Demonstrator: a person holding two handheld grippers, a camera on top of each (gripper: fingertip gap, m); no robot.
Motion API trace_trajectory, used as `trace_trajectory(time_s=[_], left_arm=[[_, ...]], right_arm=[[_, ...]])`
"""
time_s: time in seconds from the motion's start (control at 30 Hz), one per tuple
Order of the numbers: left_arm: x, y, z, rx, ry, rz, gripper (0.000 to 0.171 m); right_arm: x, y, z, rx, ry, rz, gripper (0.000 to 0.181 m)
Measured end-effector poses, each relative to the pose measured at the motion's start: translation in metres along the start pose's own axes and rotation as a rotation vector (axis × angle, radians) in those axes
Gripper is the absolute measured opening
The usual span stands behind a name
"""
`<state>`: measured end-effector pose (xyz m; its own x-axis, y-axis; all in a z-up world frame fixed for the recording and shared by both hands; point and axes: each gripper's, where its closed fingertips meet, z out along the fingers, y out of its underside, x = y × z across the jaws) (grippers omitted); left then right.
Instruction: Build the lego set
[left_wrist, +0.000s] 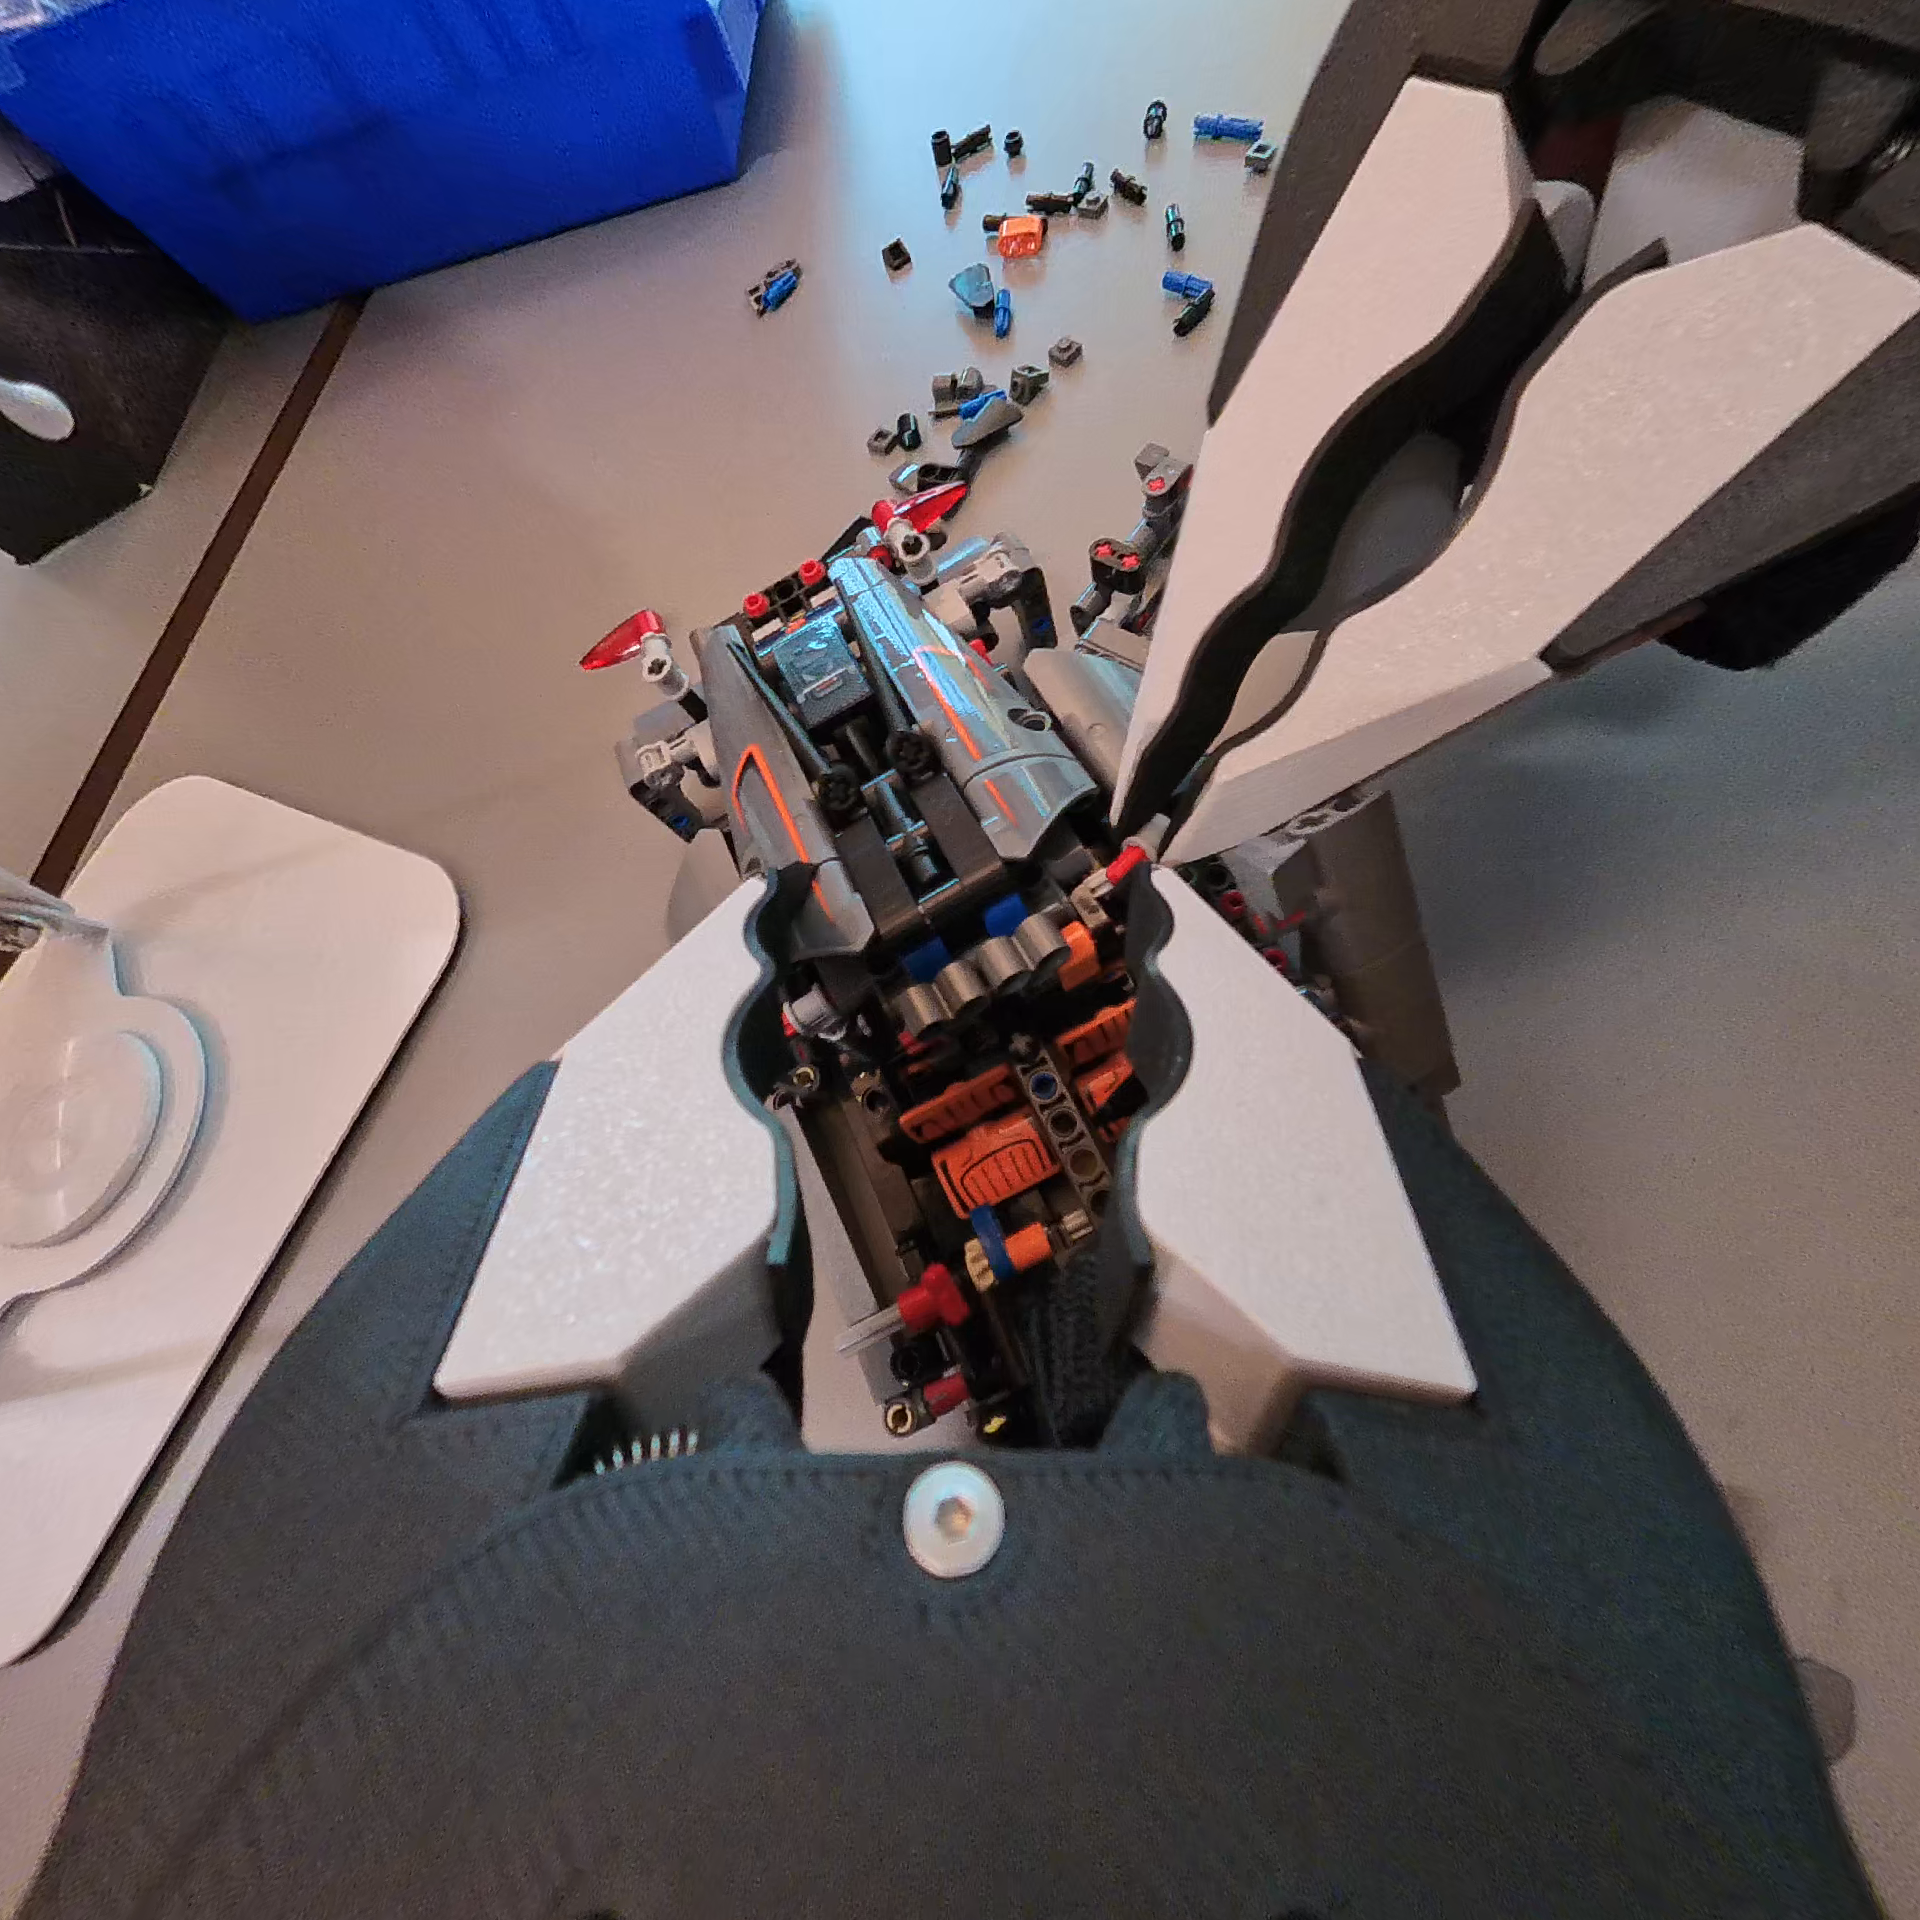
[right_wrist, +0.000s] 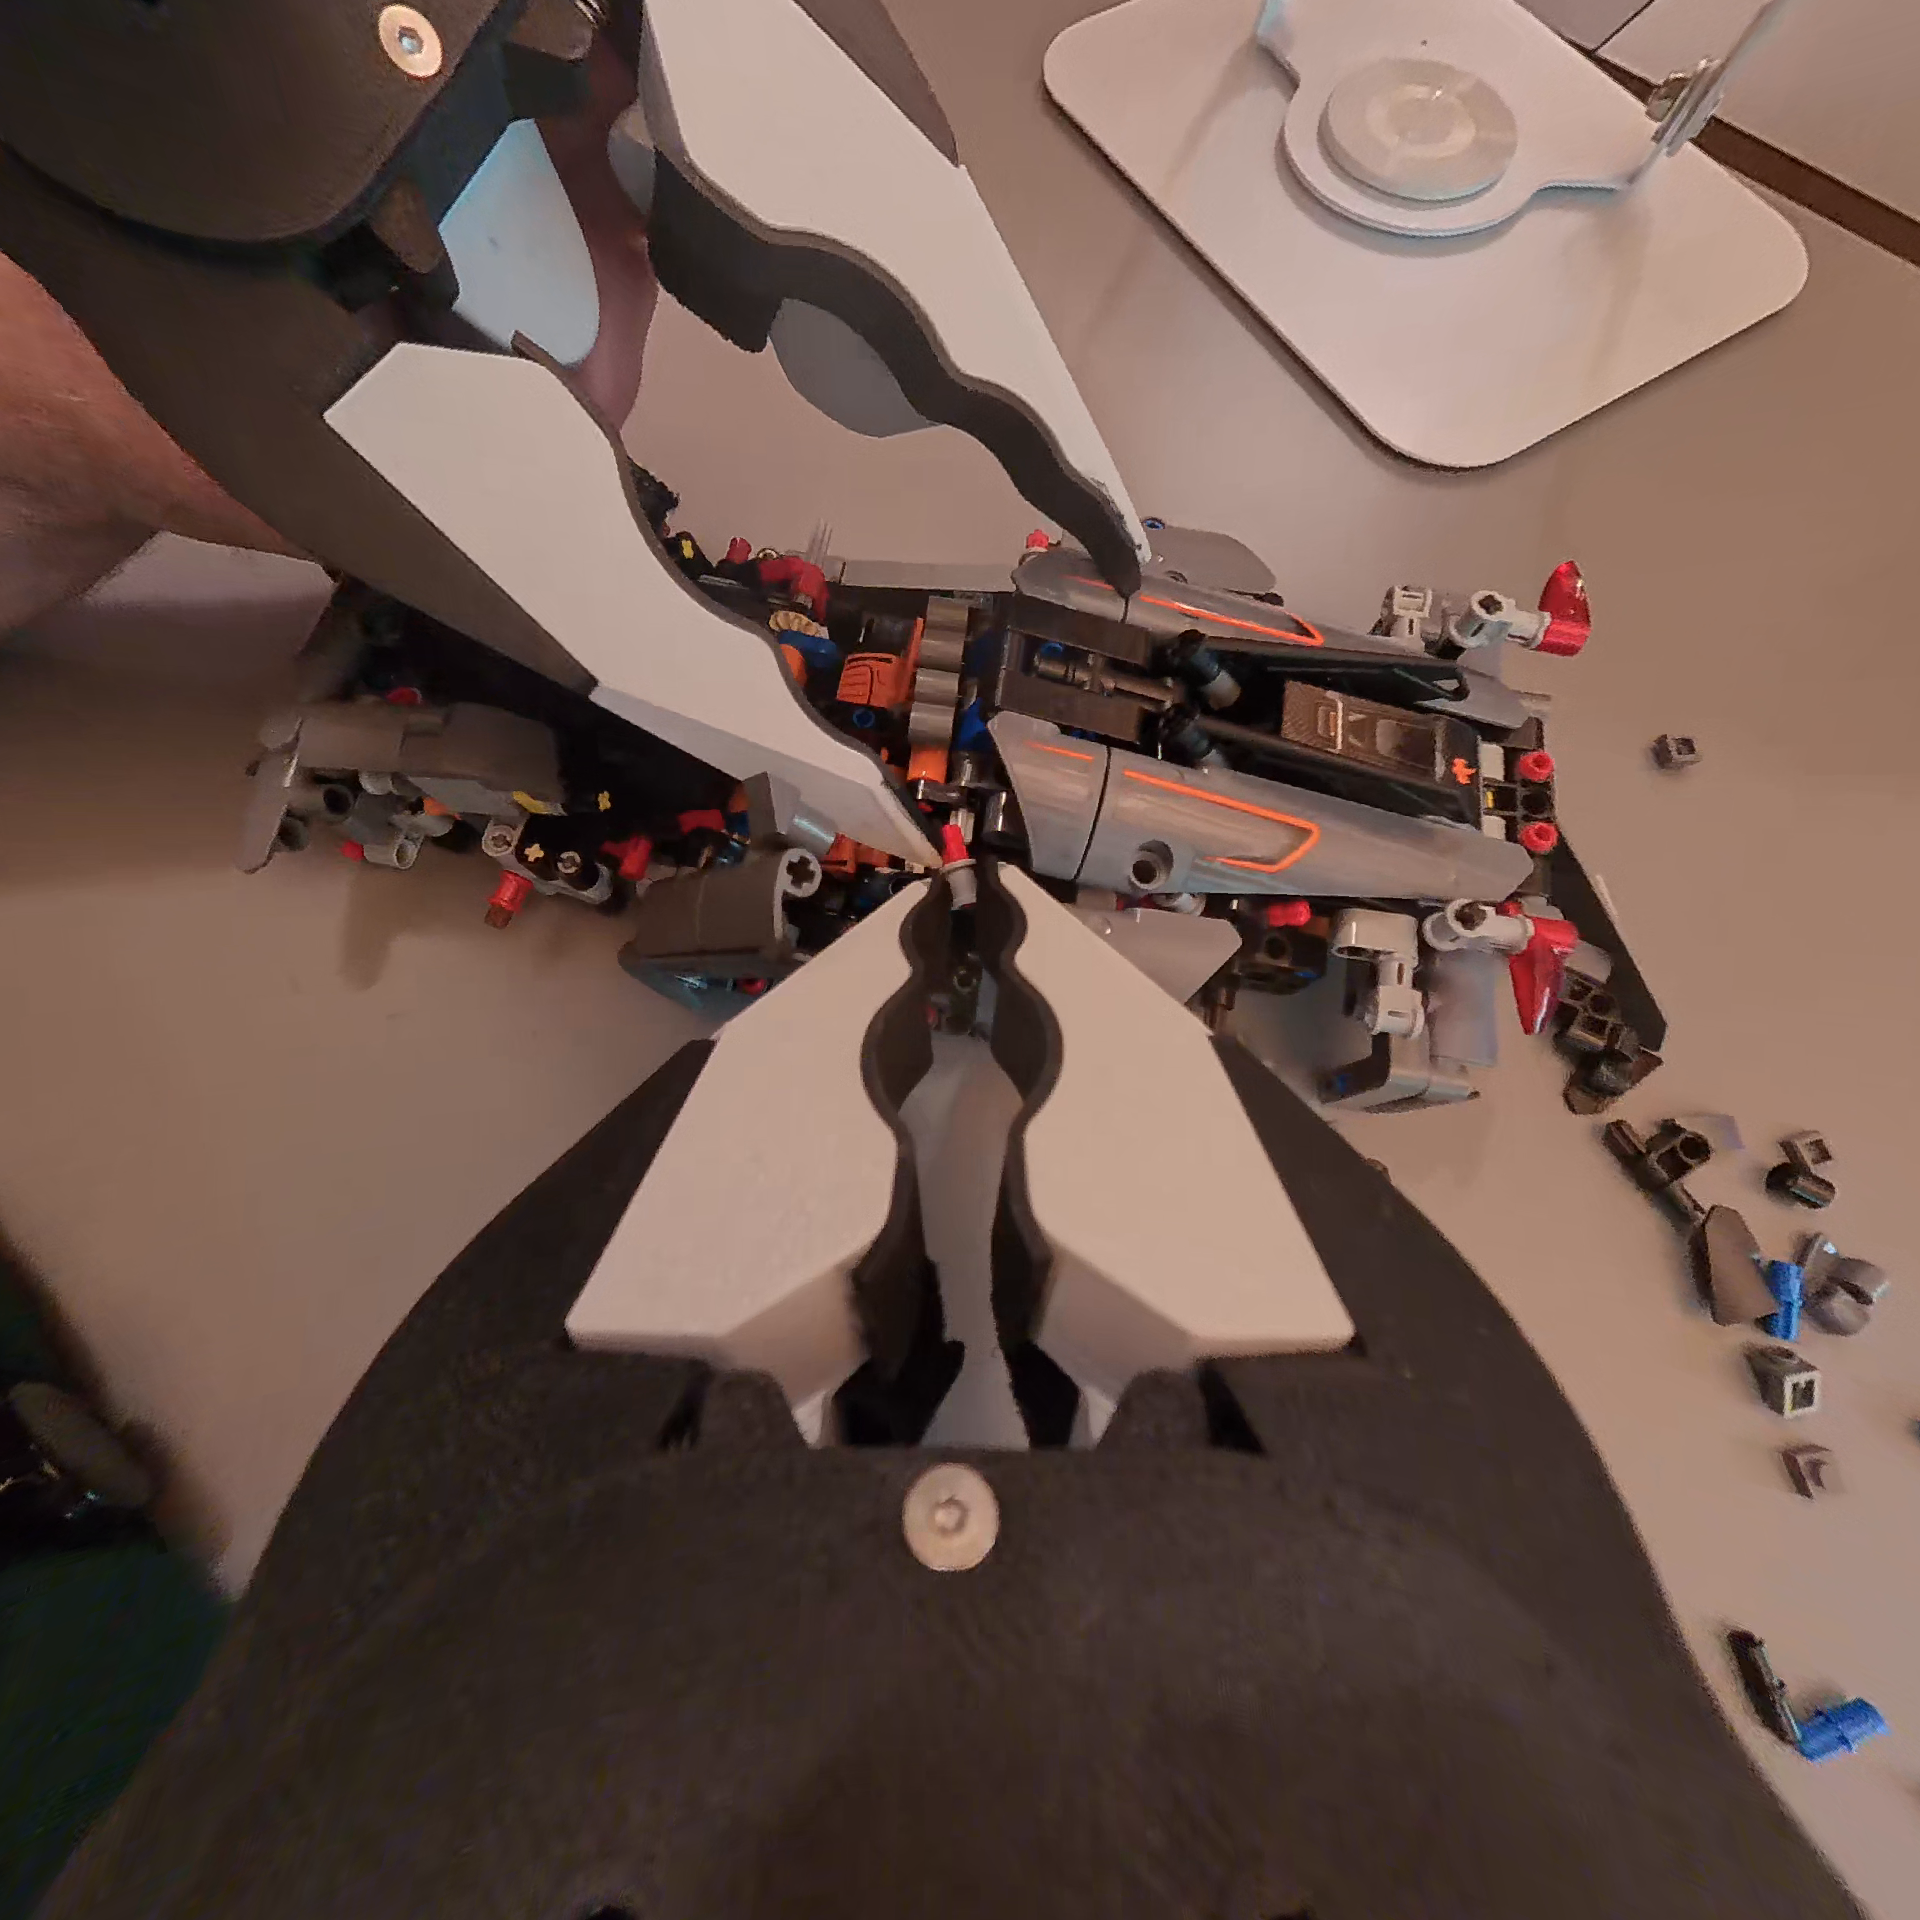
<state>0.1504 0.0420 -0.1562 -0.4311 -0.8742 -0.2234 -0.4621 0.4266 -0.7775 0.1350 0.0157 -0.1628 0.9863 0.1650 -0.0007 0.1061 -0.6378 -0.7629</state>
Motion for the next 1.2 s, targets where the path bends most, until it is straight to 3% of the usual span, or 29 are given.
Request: trace_trajectory(time_s=[0.37,1.2], left_arm=[[0.005,-0.005,0.002,0.010,0.024,0.003,0.060],[0.009,-0.013,0.014,0.007,0.043,-0.042,0.064]], right_arm=[[0.003,0.004,-0.006,0.020,-0.025,0.032,0.002],[0.010,0.012,-0.015,0.114,0.088,0.059,0.002]])
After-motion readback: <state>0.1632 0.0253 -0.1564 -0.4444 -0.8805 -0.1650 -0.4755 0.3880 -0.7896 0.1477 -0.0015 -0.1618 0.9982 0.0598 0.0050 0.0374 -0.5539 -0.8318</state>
